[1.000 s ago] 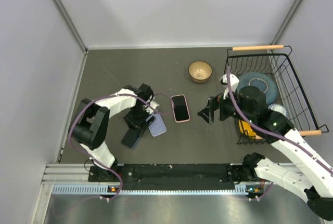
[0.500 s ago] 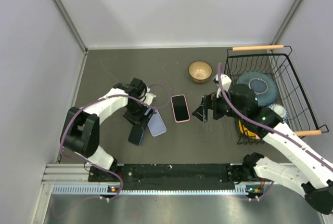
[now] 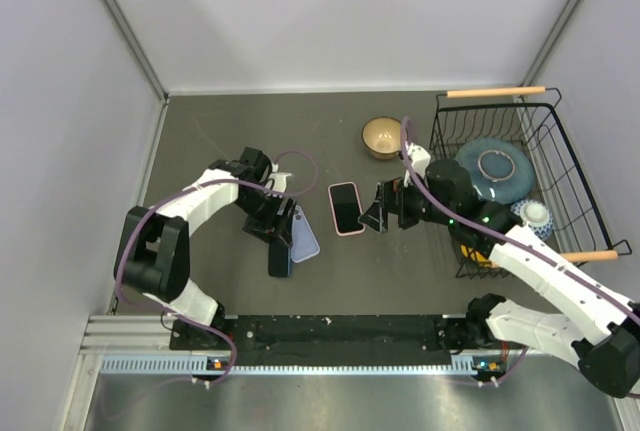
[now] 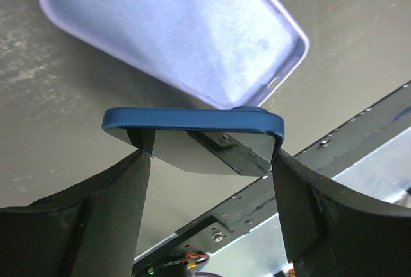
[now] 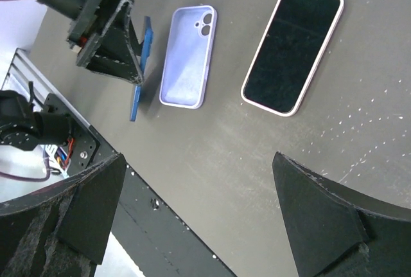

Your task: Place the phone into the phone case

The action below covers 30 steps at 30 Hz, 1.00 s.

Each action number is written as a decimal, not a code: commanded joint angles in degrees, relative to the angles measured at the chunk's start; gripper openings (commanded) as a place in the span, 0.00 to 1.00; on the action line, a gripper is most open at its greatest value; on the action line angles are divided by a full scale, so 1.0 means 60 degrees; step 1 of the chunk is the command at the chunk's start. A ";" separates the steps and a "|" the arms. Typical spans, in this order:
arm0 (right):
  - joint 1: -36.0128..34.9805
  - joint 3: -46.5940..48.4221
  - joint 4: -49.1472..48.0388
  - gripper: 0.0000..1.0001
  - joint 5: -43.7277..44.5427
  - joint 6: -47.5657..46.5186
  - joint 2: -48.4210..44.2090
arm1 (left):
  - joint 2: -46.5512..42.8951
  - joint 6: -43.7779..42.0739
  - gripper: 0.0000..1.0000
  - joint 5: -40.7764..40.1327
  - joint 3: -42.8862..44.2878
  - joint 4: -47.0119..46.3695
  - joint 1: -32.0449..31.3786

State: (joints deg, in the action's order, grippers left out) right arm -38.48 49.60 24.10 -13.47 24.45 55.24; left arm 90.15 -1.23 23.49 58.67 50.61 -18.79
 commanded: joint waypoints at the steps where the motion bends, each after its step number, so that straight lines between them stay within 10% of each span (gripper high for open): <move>1: -0.0164 -0.0196 -0.0544 0.96 -0.0127 0.0262 0.0518 | -0.0054 0.0893 0.00 0.1387 -0.0009 -0.0554 0.0069; 19: -0.0208 -0.0299 -0.0735 0.96 -0.0201 0.0173 0.0666 | 0.0254 0.1612 0.01 0.2284 0.0577 -0.0936 0.0552; 28: -0.1920 0.0257 -0.0852 0.93 0.1351 0.0919 0.2099 | -0.2276 0.2797 0.60 -0.1391 -0.0256 -0.2239 0.2279; 30: -0.2547 0.0636 -0.0867 0.93 0.2096 0.1270 0.2509 | -0.2776 0.3003 0.99 -0.2021 -0.0491 -0.2369 0.2602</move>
State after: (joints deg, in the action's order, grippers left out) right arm -48.05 47.77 21.41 -8.73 28.18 66.63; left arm 80.95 13.21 22.83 58.00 39.92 -6.07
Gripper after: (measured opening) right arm 0.937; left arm 0.715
